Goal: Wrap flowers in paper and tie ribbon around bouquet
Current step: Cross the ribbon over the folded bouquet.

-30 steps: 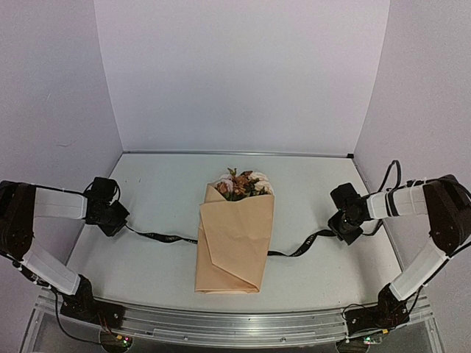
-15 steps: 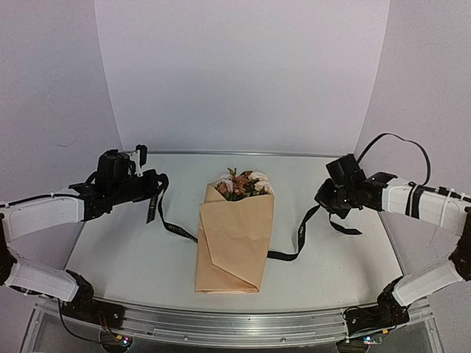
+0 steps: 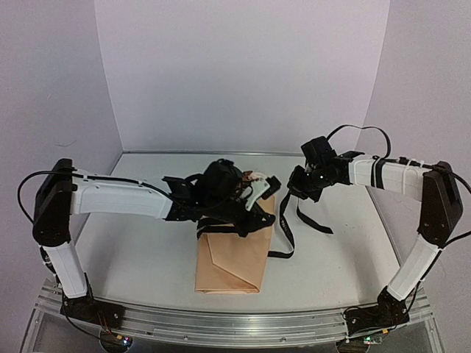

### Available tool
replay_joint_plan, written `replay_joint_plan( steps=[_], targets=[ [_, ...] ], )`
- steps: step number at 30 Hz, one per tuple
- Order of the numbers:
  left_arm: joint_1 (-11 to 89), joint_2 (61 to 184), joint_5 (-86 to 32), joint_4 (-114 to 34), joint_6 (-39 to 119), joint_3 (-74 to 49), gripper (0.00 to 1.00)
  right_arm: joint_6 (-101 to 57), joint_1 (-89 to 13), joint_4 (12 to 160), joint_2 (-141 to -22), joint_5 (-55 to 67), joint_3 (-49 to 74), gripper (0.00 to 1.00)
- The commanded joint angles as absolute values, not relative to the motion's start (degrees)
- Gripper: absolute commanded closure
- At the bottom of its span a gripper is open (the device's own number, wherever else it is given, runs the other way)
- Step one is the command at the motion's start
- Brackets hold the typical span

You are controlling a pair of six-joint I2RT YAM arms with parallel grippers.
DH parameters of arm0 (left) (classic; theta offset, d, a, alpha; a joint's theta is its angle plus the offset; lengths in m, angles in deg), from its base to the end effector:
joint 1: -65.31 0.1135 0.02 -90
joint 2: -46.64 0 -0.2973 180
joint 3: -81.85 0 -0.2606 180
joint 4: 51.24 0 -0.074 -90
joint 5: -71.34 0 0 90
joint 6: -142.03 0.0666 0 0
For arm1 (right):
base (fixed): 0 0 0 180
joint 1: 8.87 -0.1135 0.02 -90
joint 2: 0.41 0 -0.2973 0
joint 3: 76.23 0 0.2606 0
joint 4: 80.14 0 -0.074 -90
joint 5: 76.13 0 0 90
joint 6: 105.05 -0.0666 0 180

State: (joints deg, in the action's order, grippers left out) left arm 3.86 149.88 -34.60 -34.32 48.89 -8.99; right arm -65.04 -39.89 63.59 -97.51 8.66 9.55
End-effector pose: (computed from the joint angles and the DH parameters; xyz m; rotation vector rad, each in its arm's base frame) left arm 0.2034 -0.4121 0.2684 1.2435 1.8657 -0.9402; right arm 0.3456 0.2149 0.2538 0.3743 2.5120 0.7278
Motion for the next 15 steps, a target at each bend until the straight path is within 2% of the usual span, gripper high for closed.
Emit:
replay_joint_plan(
  steps=[1,6,13,14,15],
  targets=[
    [0.9,156.3,-34.0,-23.9,57.6,-4.9,1.00,-63.7,-39.0,64.4,-100.9,1.3,13.9,1.00],
    [0.6,158.0,-32.7,-24.4,58.4,-4.5,1.00,-63.9,-39.0,64.7,-103.7,-2.8,17.2,1.00],
    [0.7,156.8,-31.7,-29.4,56.0,-6.5,0.93,-63.3,-40.8,64.6,-105.8,-5.2,20.8,1.00],
    [0.7,156.7,-31.8,-29.9,55.7,-6.6,0.88,-63.0,-41.0,64.6,-106.4,-5.6,21.3,1.00],
    [0.8,156.8,-31.8,-30.1,55.3,-6.4,0.80,-62.7,-41.2,64.6,-106.9,-6.3,21.9,1.00]
  ],
)
